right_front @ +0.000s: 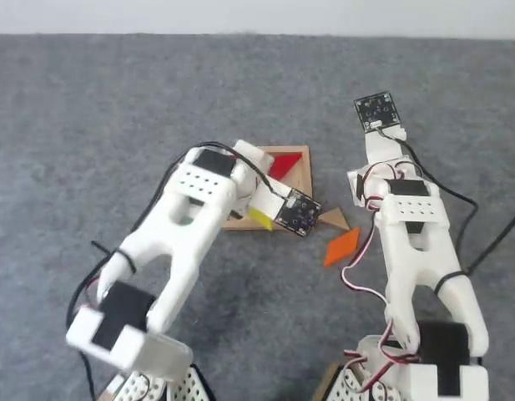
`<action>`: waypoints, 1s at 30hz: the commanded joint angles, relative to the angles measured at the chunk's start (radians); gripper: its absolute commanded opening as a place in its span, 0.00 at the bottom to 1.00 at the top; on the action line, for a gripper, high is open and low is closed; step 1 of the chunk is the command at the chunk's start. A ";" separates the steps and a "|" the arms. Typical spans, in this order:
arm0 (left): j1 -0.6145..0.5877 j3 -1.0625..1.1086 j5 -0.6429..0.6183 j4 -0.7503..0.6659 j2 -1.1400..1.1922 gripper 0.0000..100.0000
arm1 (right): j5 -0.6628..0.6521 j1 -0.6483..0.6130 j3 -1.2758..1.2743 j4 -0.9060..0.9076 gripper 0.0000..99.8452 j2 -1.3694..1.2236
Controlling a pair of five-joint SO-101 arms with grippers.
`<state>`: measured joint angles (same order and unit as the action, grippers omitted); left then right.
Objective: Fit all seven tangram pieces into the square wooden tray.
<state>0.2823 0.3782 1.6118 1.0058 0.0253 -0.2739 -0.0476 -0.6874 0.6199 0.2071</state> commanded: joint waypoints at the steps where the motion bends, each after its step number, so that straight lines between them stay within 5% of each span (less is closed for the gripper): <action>1: 0.005 -0.143 0.017 -0.026 0.115 0.21 | 0.012 0.015 0.040 -0.015 0.09 0.054; 18: -0.012 -0.295 0.011 0.037 0.278 0.21 | 0.012 0.025 0.040 -0.021 0.09 0.054; 25: -0.015 -0.294 0.011 0.037 0.279 0.36 | 0.012 0.024 0.040 -0.021 0.09 0.054; 30: -0.025 -0.297 -0.026 0.046 0.267 0.37 | 0.012 0.024 0.040 -0.021 0.09 0.054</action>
<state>0.2746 0.1343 1.6180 1.0334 0.3138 -0.2739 -0.0307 -0.6874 0.6199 0.2071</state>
